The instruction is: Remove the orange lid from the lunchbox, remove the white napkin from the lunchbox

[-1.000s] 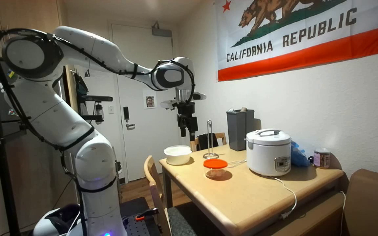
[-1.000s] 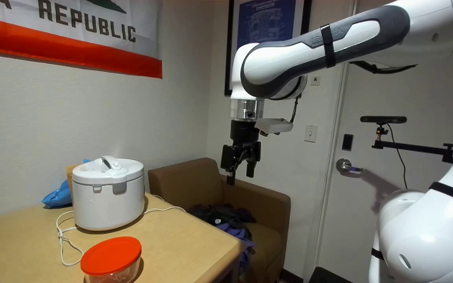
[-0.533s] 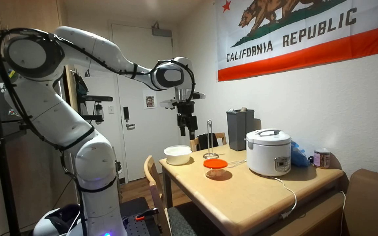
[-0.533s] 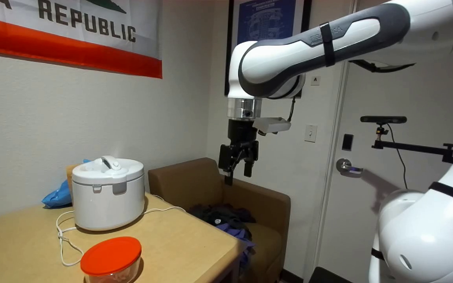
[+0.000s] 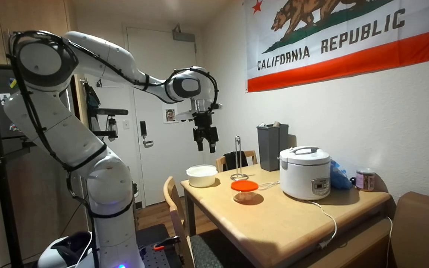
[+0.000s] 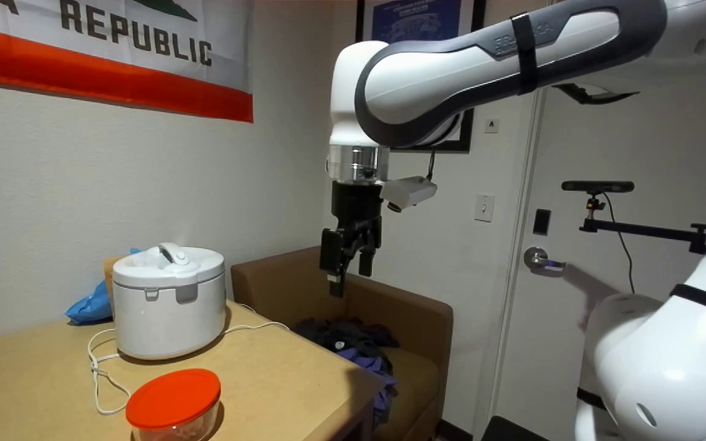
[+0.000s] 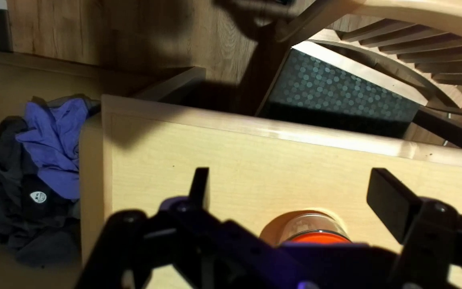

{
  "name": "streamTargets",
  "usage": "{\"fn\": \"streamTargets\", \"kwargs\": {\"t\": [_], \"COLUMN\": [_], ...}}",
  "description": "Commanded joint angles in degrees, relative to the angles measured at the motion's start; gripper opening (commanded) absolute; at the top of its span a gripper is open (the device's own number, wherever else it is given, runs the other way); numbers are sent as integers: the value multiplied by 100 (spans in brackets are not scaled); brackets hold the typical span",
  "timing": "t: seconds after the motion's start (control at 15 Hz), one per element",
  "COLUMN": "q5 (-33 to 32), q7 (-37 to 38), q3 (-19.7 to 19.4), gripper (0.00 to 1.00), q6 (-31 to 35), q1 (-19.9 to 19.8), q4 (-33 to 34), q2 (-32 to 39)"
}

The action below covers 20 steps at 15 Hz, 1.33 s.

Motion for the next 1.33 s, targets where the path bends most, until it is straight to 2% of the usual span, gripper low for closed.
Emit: {"fn": "streamTargets", "kwargs": {"t": [0.0, 0.27, 0.33, 0.4, 0.6, 0.67, 0.8, 1.0, 1.27], "q5": [-190, -584, -685, -503, -623, -375, -95, 527, 688], "q7": [-187, -454, -562, -322, -413, -450, -503, -901, -1313], "q3": [187, 517, 491, 433, 471, 323, 302, 413, 839], "gripper": [100, 100, 100, 100, 100, 100, 100, 100, 100], "q6": [-263, -428, -410, -223, -253, -178, -72, 274, -11], "q1": [257, 538, 568, 579, 626, 649, 731, 1093, 1536], "q4": [310, 691, 694, 481, 587, 518, 524, 848, 1680], "q2": [144, 321, 236, 178, 194, 223, 451, 1083, 2084]}}
